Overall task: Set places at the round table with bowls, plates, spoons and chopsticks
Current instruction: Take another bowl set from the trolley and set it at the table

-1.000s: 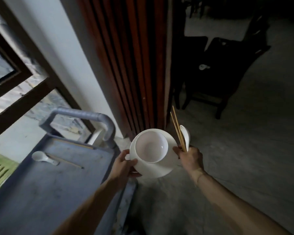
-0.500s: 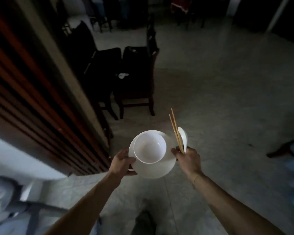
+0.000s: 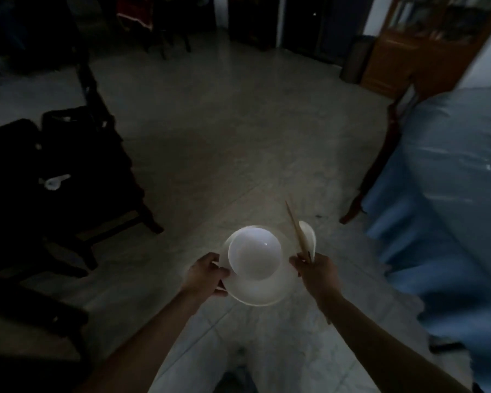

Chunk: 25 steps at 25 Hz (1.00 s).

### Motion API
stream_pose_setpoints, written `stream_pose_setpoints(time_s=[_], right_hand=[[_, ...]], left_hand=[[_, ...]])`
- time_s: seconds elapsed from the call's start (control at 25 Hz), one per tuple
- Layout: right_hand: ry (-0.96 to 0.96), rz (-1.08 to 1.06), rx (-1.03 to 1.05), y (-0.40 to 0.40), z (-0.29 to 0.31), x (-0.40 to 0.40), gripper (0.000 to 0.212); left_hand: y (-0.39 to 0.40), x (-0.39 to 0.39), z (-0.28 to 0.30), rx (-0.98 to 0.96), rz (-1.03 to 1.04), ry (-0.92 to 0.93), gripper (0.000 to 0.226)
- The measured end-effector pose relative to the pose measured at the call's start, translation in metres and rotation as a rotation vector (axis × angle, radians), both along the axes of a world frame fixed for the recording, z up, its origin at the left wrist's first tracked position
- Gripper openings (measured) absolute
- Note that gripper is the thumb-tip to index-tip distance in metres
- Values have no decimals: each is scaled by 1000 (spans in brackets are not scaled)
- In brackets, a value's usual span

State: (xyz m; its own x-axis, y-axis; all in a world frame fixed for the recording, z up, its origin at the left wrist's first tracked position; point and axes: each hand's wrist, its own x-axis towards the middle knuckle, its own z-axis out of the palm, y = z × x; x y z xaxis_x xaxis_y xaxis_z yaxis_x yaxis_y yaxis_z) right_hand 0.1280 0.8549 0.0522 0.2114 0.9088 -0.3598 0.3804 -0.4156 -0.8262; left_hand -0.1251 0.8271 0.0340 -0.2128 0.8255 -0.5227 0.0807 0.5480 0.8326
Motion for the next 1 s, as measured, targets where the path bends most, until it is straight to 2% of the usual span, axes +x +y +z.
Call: stream_pose_setpoints(time_s=[0.24,0.52,0.88,1.0], right_hand=[[46,-195,-27,83,-5,25,14],[8,-281,-40,172,-15,65,9],[-32,-293,-30,334,-9,146,13],[-52,-316,-22,391,2,171,20]], left_hand=[[124,25,3,17,-222,52,13],[258,67,-3,-27,-410,98,15],[436,151,3,-52,-433,114,12],[491,176,12,-41,-424,111,11]])
